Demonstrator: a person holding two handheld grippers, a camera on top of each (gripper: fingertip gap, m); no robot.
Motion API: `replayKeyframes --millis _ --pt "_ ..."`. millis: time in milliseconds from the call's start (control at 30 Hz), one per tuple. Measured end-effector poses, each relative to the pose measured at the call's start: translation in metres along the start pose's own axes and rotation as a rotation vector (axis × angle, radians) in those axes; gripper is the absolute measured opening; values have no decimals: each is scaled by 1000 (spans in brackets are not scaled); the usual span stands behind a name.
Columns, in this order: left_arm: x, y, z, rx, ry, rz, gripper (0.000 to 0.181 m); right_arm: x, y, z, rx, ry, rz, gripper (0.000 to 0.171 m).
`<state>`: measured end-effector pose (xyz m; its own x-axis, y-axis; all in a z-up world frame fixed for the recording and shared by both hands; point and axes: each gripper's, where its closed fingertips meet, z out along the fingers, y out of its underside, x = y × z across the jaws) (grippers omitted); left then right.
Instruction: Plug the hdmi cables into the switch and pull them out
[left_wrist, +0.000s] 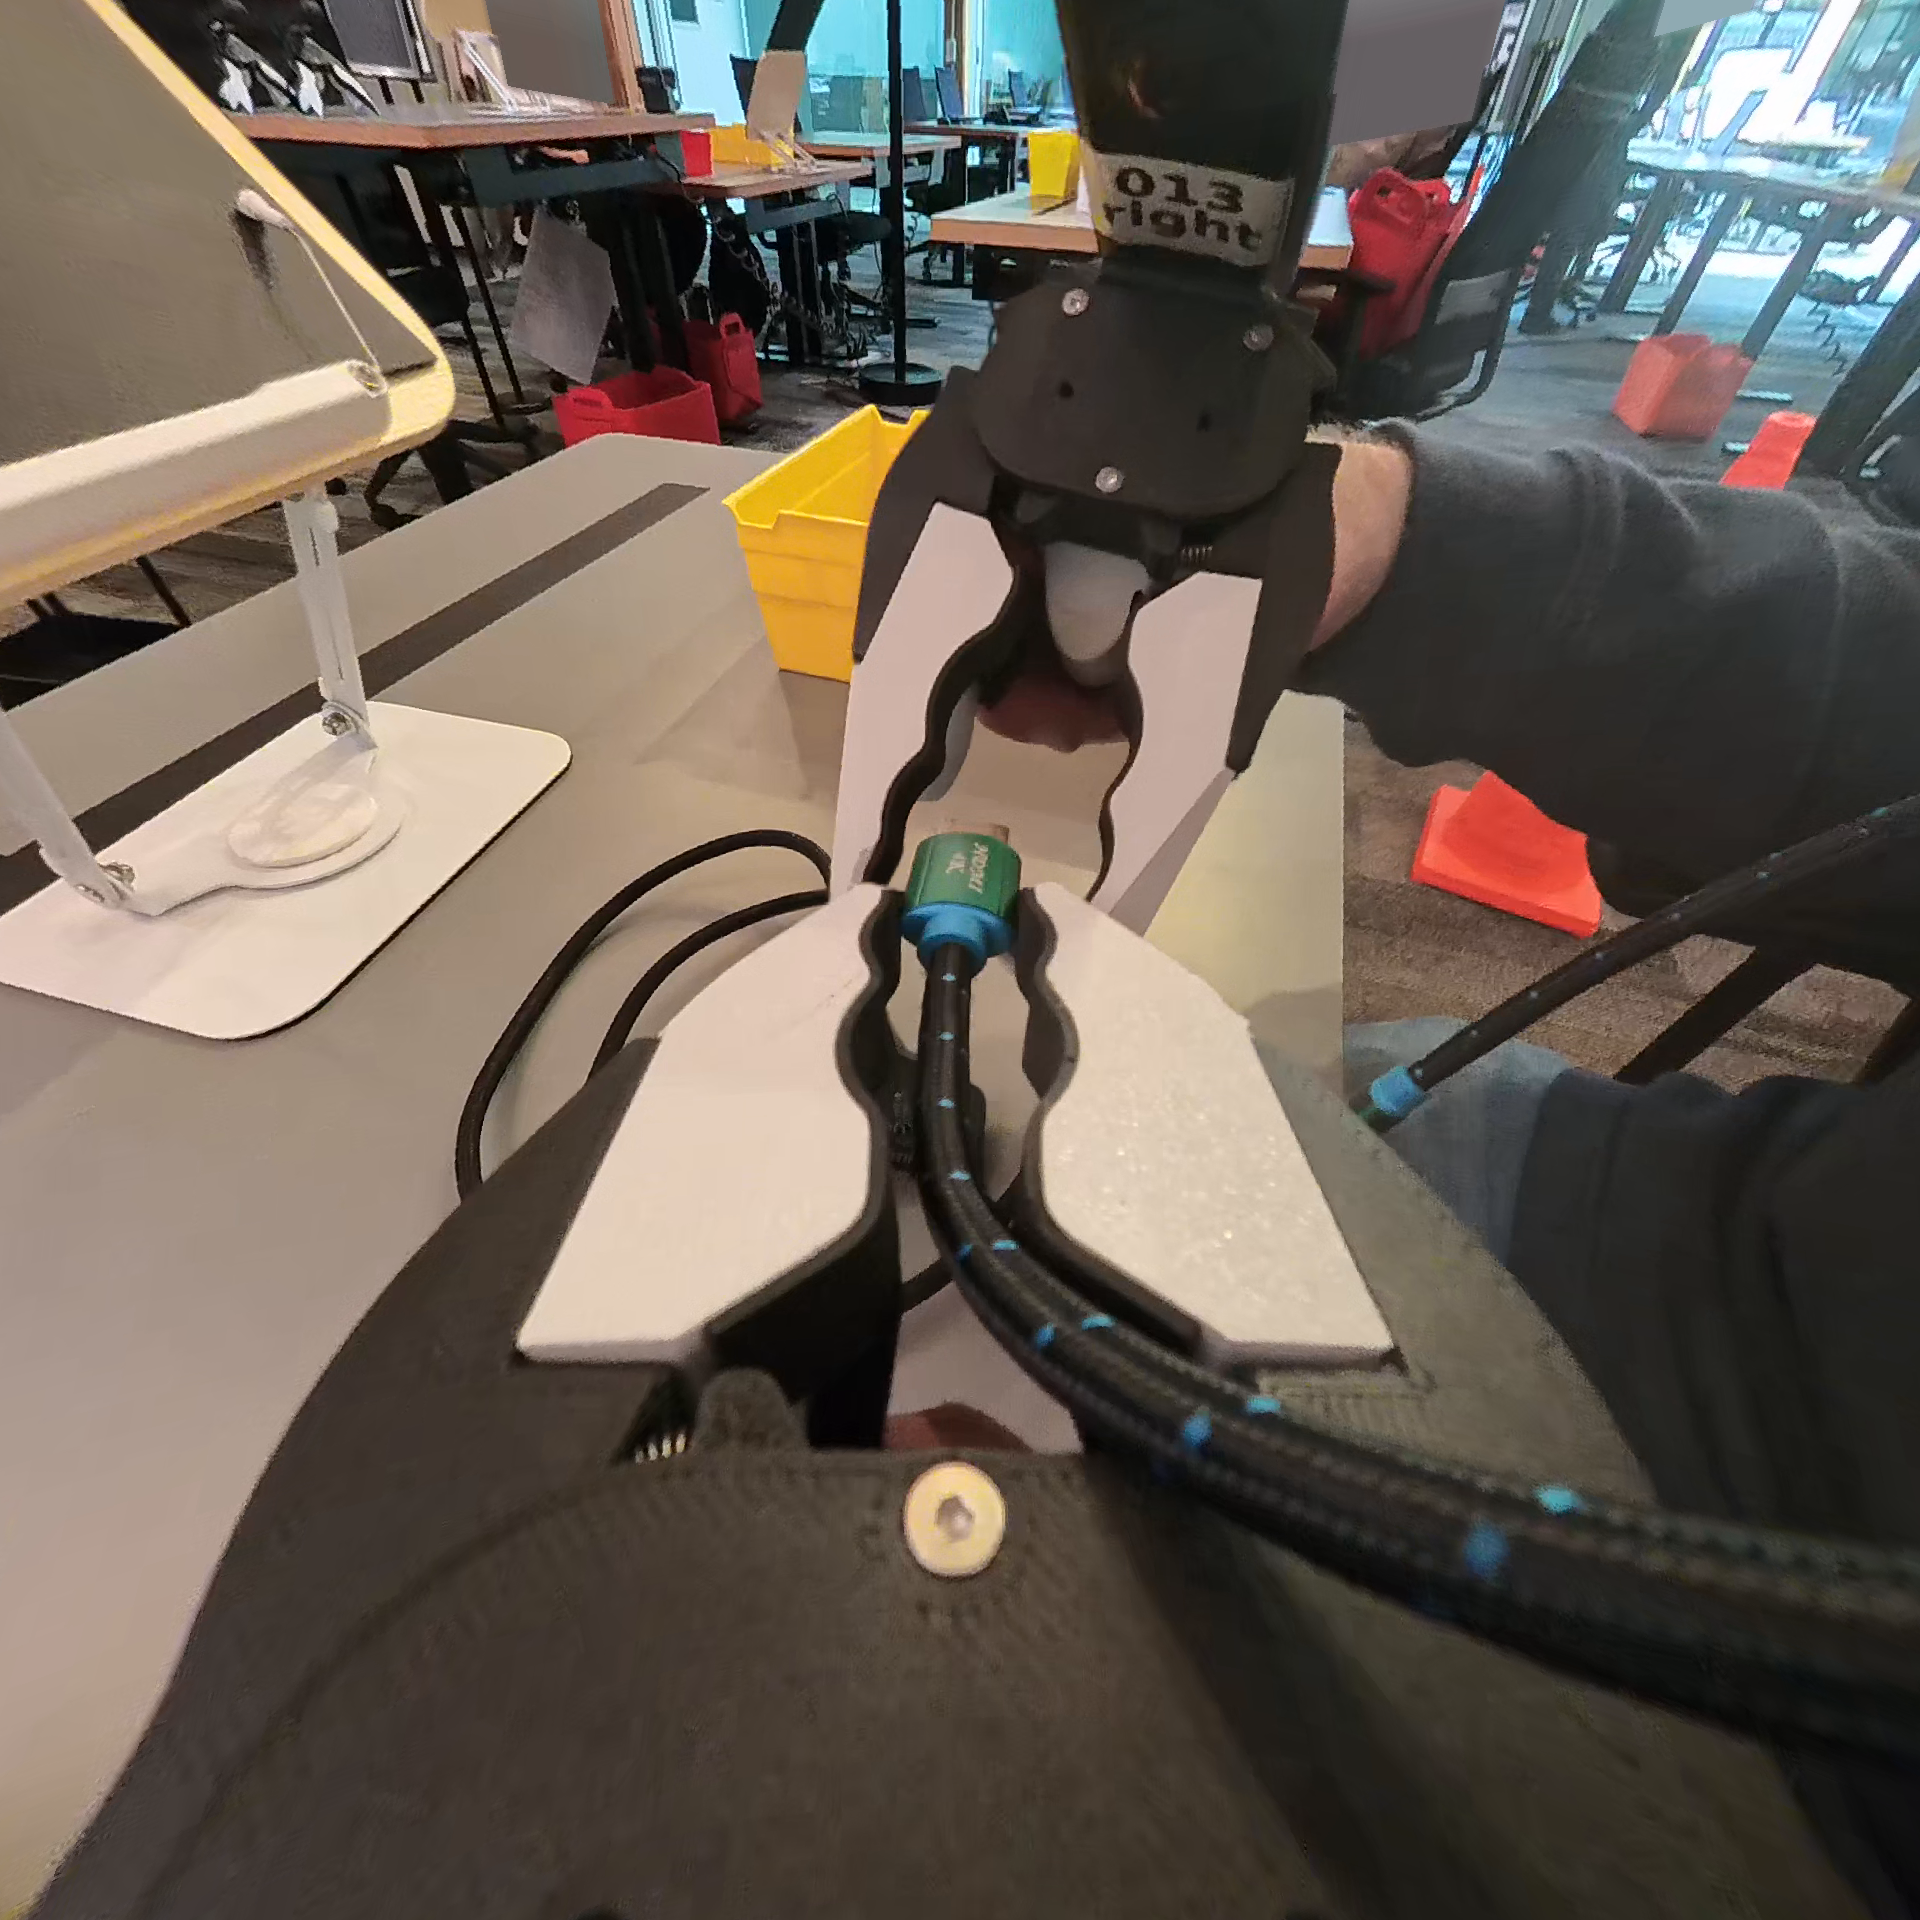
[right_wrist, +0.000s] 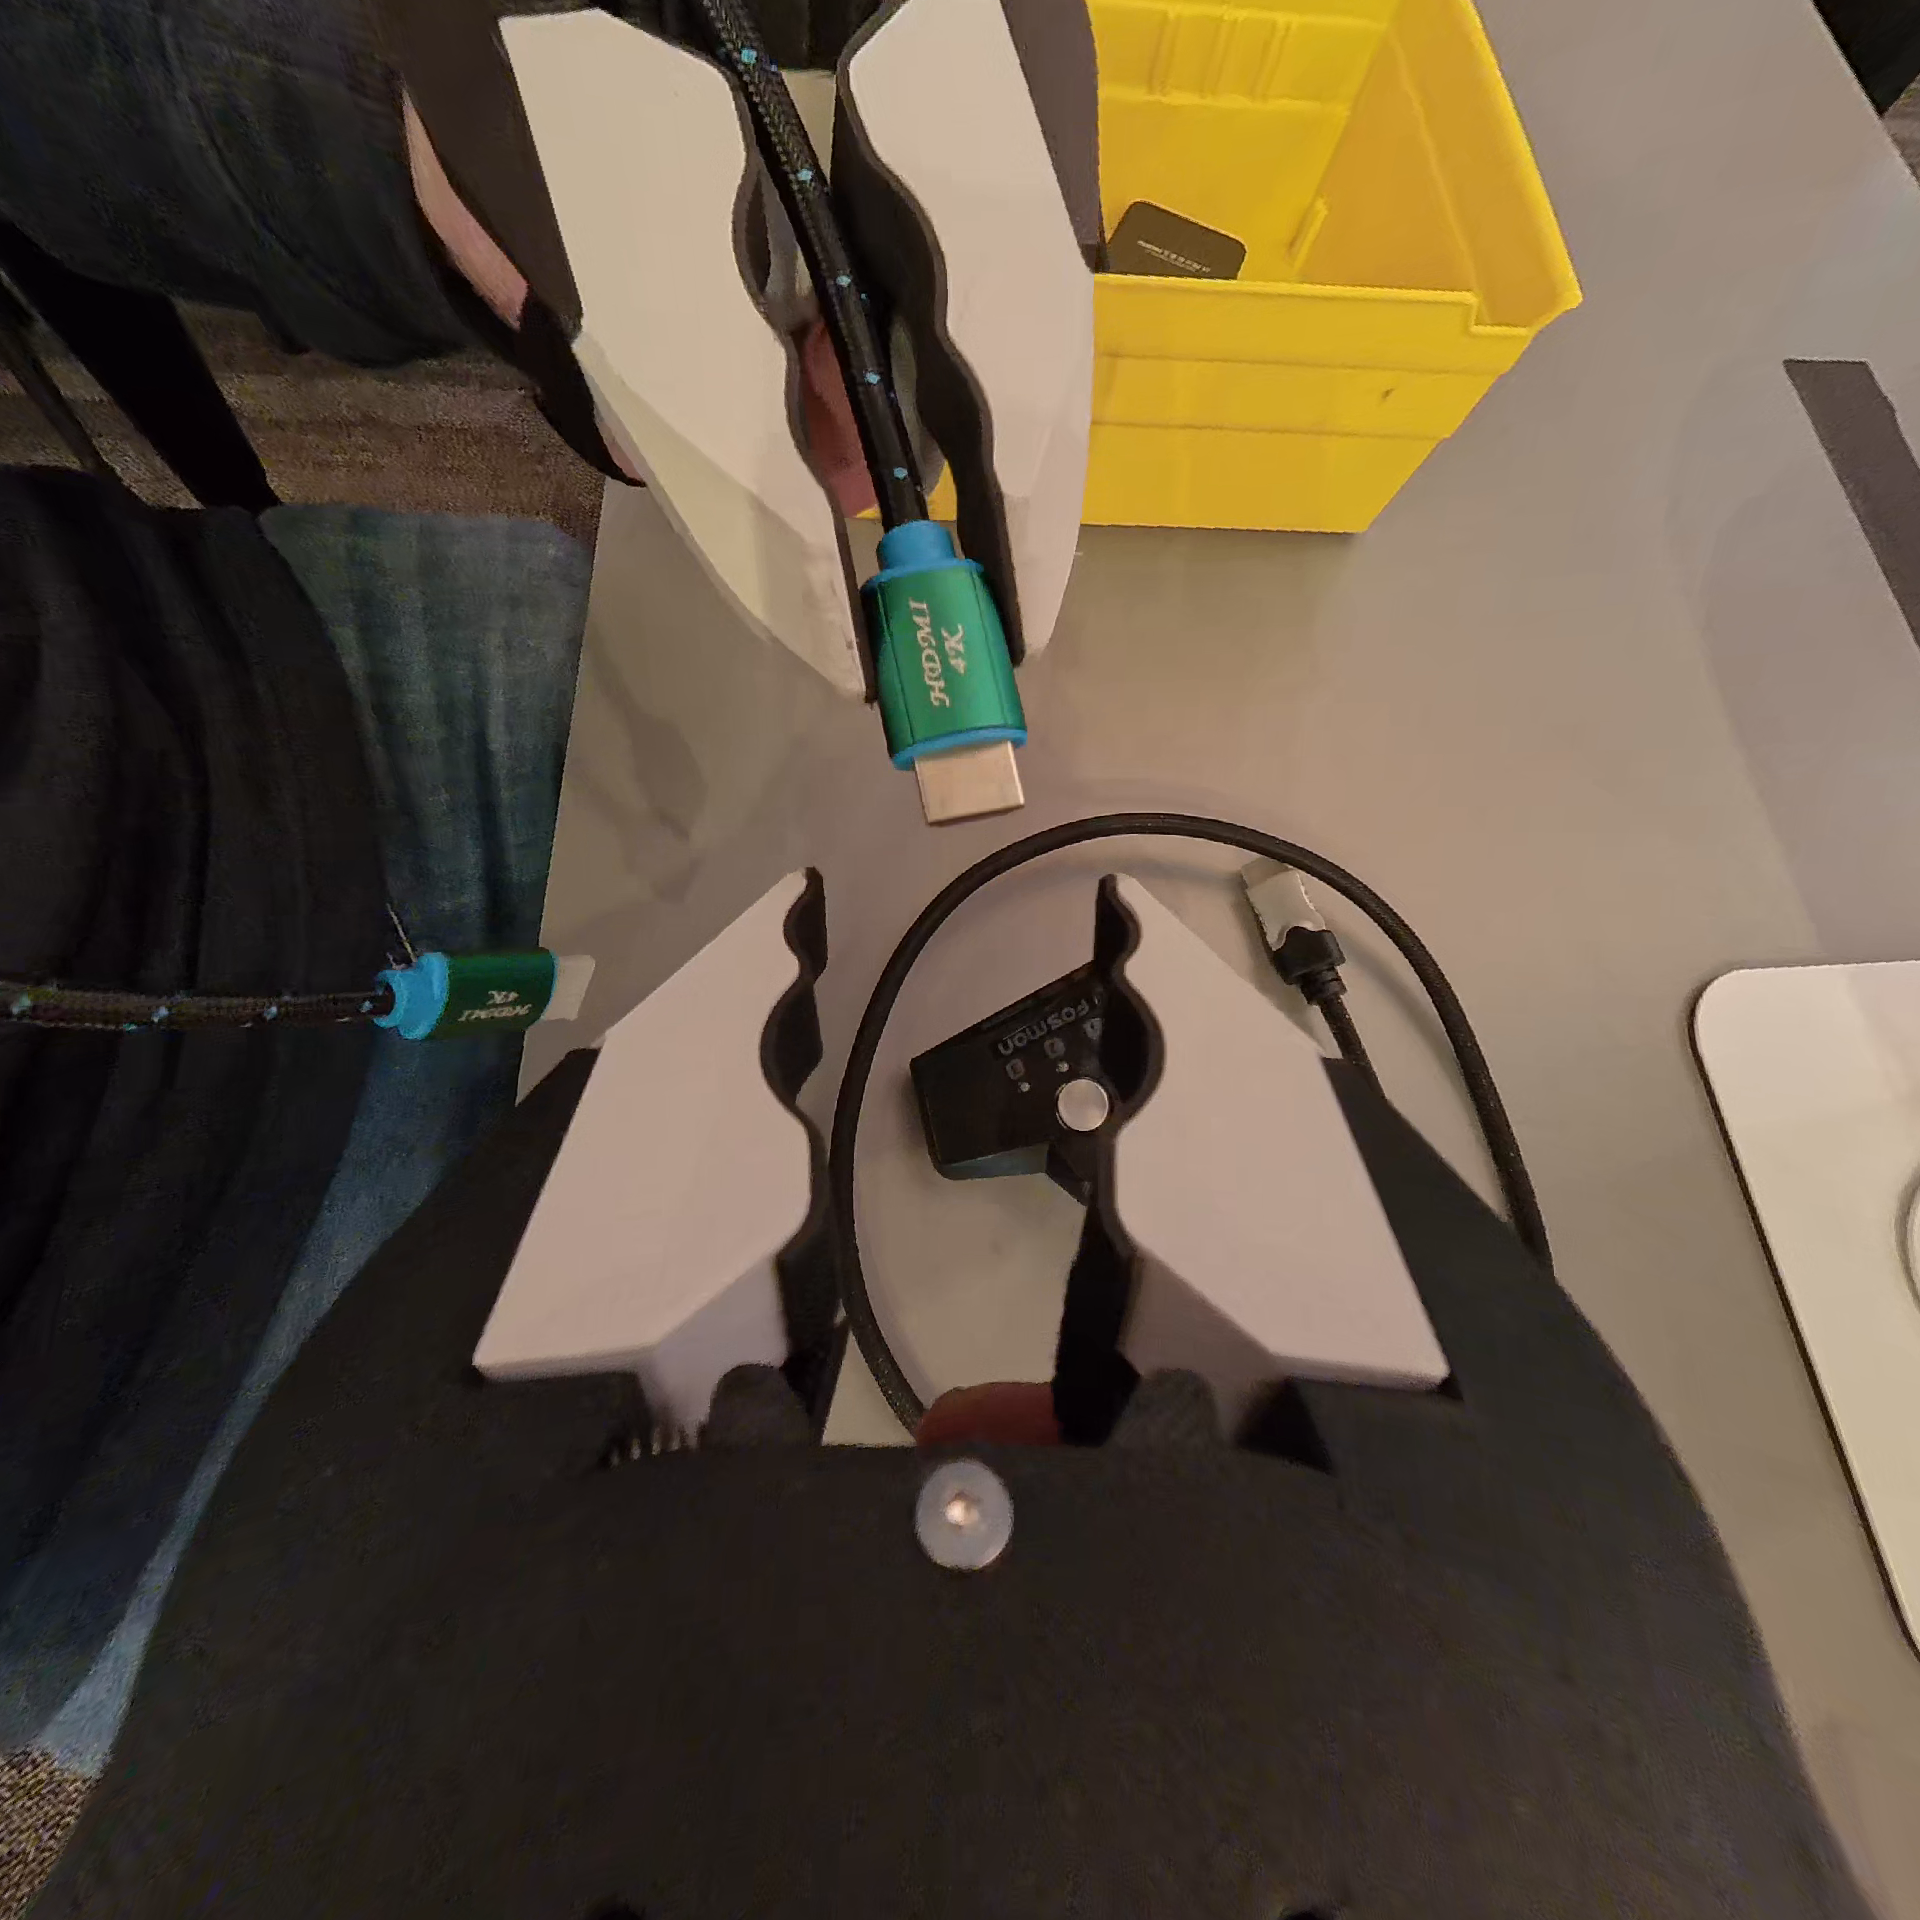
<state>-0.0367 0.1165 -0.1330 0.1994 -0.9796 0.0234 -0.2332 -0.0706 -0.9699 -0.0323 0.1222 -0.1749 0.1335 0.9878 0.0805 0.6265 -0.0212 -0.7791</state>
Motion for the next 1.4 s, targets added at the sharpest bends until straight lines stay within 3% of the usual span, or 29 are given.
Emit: replayKeyframes --millis 367,633,933,1400 --pt "-3 -6 -4 34 -1 -28 21 7 9 -1 -29 31 5 59" --pt "-4 -6 -5 33 -5 -31 21 14 63 13 -240 59 -1 85" --pt "-4 -4 -5 24 -2 -34 21 16 92 27 -326 58 -3 105" --pt "-3 -3 -3 19 0 -36 20 24 114 37 -373 87 30 83"
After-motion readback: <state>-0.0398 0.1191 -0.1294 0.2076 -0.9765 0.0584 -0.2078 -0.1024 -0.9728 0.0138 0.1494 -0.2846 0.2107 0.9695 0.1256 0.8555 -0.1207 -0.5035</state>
